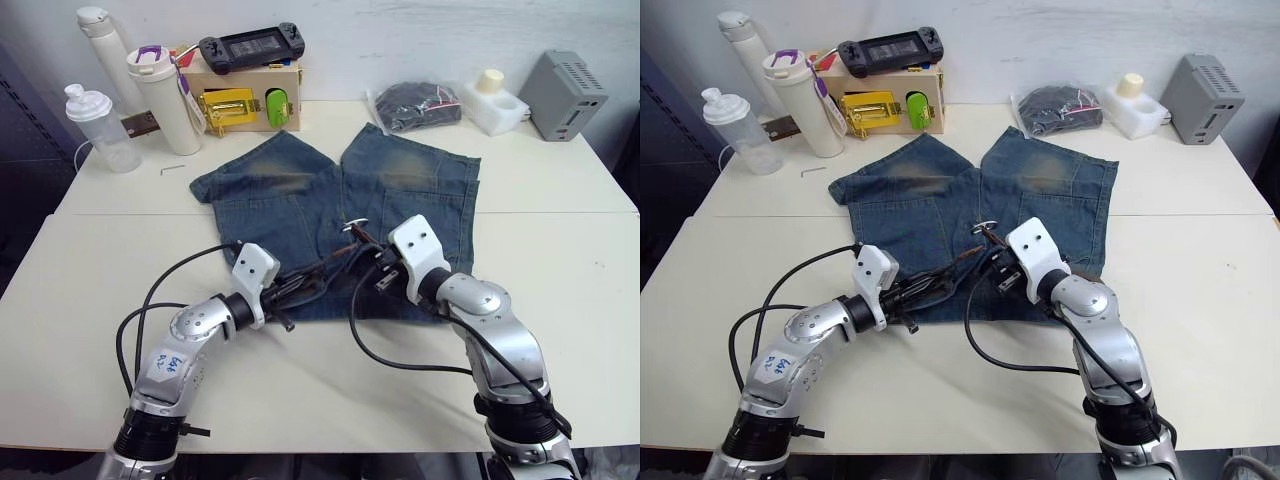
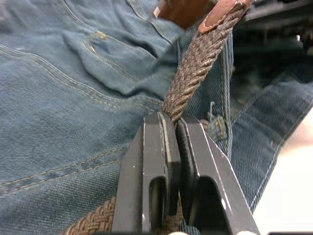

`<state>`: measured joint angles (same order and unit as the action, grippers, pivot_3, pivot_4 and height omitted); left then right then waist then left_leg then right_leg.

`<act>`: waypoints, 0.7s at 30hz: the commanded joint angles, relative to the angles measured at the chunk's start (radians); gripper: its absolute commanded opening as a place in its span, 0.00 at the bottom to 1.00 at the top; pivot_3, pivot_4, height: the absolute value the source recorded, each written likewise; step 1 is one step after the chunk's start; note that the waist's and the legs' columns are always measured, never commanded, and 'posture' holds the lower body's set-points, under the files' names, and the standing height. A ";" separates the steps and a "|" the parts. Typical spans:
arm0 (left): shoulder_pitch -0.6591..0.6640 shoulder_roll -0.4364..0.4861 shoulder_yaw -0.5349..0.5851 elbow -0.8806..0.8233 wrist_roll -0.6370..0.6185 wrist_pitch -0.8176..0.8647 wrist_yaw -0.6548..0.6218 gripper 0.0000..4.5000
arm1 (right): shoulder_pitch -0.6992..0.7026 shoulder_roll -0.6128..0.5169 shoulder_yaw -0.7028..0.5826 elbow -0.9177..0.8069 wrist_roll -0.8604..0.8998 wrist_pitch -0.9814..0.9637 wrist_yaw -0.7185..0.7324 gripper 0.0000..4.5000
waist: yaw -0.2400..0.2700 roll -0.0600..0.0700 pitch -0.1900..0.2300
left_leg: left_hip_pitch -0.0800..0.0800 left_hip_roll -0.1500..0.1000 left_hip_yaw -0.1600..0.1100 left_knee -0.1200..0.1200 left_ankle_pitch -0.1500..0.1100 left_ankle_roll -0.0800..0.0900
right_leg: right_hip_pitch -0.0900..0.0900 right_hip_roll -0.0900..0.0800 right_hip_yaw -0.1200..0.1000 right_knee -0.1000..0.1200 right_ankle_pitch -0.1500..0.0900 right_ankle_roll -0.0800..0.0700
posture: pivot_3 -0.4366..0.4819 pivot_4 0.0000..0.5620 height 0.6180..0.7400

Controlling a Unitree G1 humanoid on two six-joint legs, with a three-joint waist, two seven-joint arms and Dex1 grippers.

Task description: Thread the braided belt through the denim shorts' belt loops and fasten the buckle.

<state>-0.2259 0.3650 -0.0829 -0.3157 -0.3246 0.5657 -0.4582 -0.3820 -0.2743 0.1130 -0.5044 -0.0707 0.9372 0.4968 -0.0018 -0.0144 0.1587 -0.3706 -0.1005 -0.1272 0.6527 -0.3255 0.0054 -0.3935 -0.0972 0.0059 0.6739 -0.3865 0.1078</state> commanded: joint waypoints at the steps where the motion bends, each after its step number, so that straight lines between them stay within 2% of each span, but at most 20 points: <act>1: -0.008 0.008 0.001 0.010 0.015 0.035 0.011 0.00 | -0.016 0.007 -0.012 -0.067 0.023 -0.004 -0.031 0.03 | -0.002 0.000 0.000 | 0.000 0.000 0.000 0.000 0.000 0.000 | 0.000 0.000 0.000 0.000 0.000 0.000 | 0.48 0.27 0.95; 7: -0.053 -0.043 0.054 0.046 -0.012 0.126 0.070 0.00 | -0.017 -0.006 0.000 -0.088 0.049 -0.012 -0.036 0.03 | -0.001 0.000 0.000 | 0.000 0.000 0.000 0.000 0.000 0.000 | 0.000 0.000 0.000 0.001 0.000 0.000 | 0.48 0.27 0.95; 21: -0.108 -0.120 0.077 0.047 -0.021 0.210 0.139 0.00 | -0.004 -0.029 0.034 -0.107 0.072 -0.014 -0.057 0.03 | 0.000 0.000 0.000 | 0.000 0.000 0.000 0.000 0.000 0.000 | 0.000 0.000 0.000 0.002 0.000 0.000 | 0.48 0.27 0.95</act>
<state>-0.3140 0.2589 -0.0163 -0.2627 -0.3317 0.7624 -0.3377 -0.3815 -0.3002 0.1441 -0.5492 -0.0137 0.9411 0.4479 -0.0013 -0.0144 0.1586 -0.3705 -0.1009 -0.1272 0.6532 -0.3255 0.0054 -0.3938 -0.0974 0.0058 0.6755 -0.3865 0.1078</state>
